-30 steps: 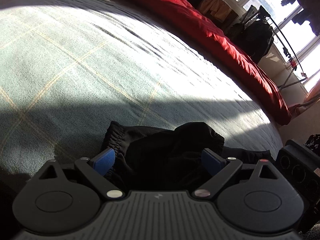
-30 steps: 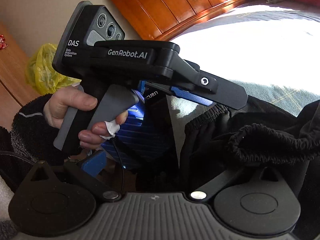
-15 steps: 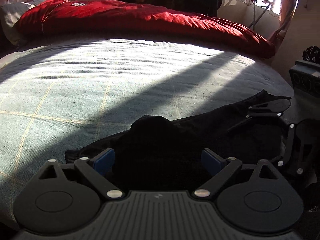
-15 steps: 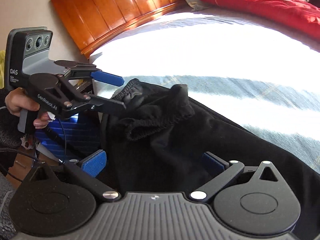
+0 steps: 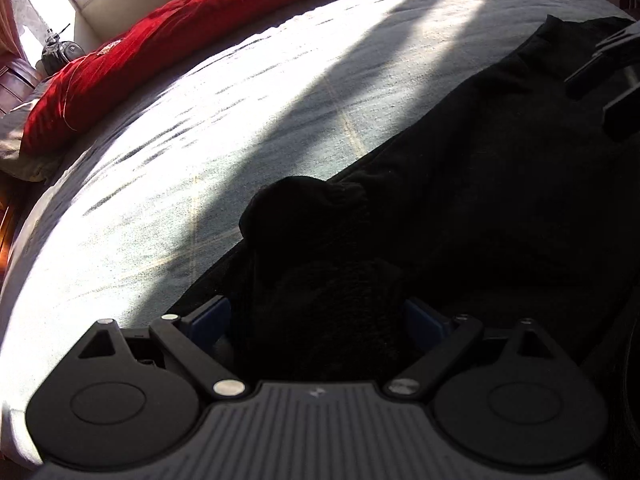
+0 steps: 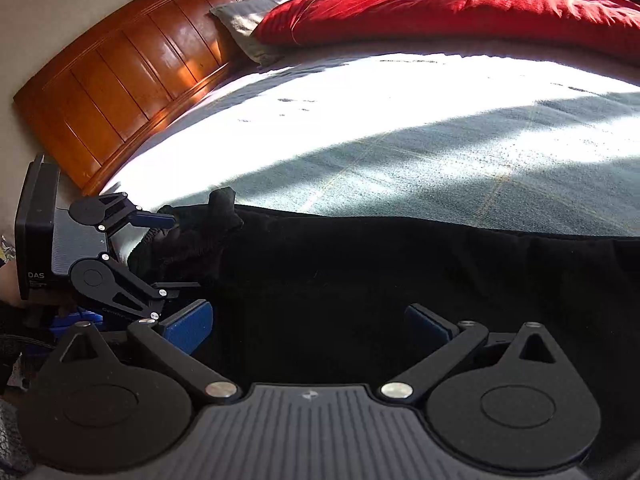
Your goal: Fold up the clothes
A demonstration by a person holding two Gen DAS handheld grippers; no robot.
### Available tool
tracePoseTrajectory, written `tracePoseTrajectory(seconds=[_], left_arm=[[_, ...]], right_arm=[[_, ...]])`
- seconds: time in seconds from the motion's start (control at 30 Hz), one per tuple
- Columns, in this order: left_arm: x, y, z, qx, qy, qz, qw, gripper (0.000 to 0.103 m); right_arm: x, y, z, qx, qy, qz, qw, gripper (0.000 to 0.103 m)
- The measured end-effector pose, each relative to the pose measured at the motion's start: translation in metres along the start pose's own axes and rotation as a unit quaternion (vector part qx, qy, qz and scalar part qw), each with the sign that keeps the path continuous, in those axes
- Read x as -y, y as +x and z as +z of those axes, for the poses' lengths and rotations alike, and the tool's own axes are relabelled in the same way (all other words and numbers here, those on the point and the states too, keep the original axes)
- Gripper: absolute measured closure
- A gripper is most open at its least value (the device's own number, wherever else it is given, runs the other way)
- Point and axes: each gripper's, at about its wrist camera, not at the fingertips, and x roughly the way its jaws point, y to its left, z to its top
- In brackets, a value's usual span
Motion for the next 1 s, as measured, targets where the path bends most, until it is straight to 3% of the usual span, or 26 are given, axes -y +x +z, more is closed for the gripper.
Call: tracePoseTrajectory(seconds=[0.1,0.2,0.33,0.43,0.5,0.57,0.63,0.7,0.77,0.8,0.87,1.0], left_arm=[[-0.021,0.0,-0.014,-0.026,-0.037,0.046,0.9979,0.01],[-0.046,-0.006,-0.026,-0.044,-0.101,0.061,0.9921,0.01],[-0.06,-0.013,-0.033,-0.032,-0.132,0.041,0.9899,0.011],[-0.054,-0.016,-0.024,0.015,-0.094,0.007,0.9954,0.012],[-0.043,-0.011,-0.015,0.026,-0.055,-0.005,0.9981,0.02],[-0.03,-0.003,-0.007,0.031,-0.006,-0.008,0.9995,0.039],[-0.014,0.006,0.0,0.031,0.043,0.004,0.9986,0.051],[0.001,0.015,0.004,0.028,0.087,0.011,0.9958,0.053],[0.01,0.02,0.007,0.035,0.117,0.02,0.9923,0.062],[0.009,0.018,0.007,0.038,0.113,0.023,0.9926,0.066],[0.002,0.014,0.005,0.044,0.085,0.027,0.9951,0.088],[-0.015,0.001,0.0,0.054,0.025,0.038,0.9975,0.091]], right_arm=[[0.004,0.002,-0.001,0.003,0.008,0.002,1.0,0.0],[0.009,0.0,-0.004,0.001,0.011,0.005,1.0,0.0],[0.012,0.004,-0.004,0.001,0.019,0.016,1.0,0.0],[0.012,0.01,-0.004,-0.003,0.023,0.018,1.0,0.0],[0.01,0.012,-0.005,-0.005,0.022,0.019,1.0,0.0],[0.009,0.012,-0.006,-0.006,0.021,0.017,1.0,0.0],[0.009,0.011,-0.007,-0.006,0.022,0.012,1.0,0.0],[0.011,0.01,-0.008,-0.003,0.026,0.009,1.0,0.0],[0.013,0.009,-0.007,-0.002,0.028,0.008,1.0,0.0],[0.013,0.009,-0.007,-0.001,0.028,0.008,1.0,0.0],[0.013,0.01,-0.007,-0.003,0.027,0.005,1.0,0.0],[0.012,0.012,-0.007,-0.009,0.022,0.007,1.0,0.0]])
